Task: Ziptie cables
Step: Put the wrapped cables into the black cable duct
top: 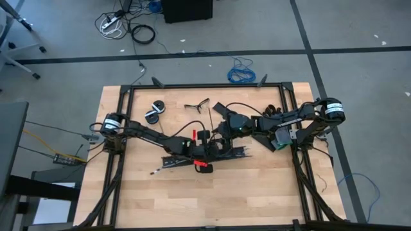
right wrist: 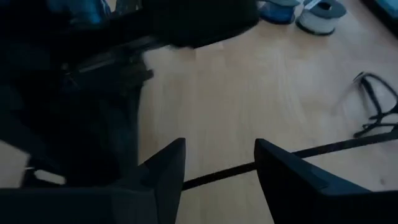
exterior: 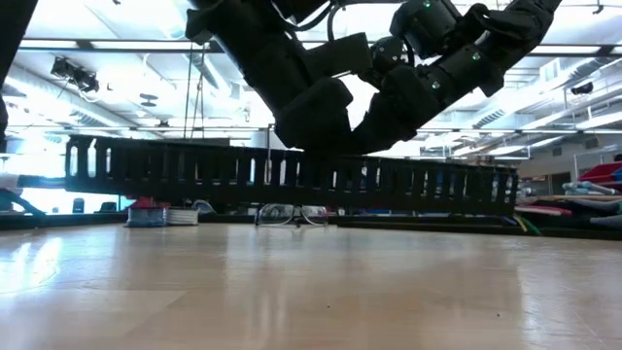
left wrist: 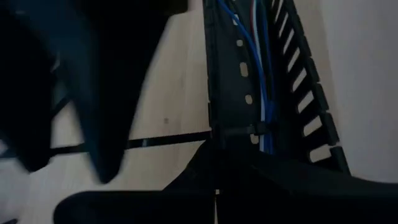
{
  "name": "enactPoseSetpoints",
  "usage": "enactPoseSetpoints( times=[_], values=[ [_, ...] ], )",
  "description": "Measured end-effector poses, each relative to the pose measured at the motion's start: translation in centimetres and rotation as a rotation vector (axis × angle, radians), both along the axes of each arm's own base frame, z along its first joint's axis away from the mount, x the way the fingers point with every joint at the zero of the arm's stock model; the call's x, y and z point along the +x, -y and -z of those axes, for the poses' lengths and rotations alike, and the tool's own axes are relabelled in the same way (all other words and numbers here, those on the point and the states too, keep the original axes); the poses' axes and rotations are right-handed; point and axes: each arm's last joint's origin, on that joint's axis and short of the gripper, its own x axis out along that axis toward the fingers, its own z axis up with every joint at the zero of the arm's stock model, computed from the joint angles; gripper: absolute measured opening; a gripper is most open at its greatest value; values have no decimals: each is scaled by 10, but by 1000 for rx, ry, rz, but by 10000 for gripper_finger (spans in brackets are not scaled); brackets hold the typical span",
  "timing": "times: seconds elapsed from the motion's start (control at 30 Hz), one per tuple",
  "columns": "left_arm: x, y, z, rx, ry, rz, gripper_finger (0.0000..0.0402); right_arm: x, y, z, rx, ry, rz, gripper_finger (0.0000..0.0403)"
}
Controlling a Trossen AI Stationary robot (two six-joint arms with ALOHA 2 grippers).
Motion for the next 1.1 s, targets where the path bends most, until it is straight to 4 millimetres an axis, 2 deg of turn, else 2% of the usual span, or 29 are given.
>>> enactPoseSetpoints(
  times=[0.3,0.77,0.93,1.1],
  values=[
    [-3,8,1,52,-16,0,0,-3,11,4,27,-54,30,184],
    [-3,7,0,99,-2,-24,3,-6,5,9,70,-115,1,181],
    [-3,7,0,95,2,-20,30,-11,7,14,70,-181,21,179],
    [-3,7,0,110,-3,-7,83,-14,7,18,73,-238,24,178]
  ],
)
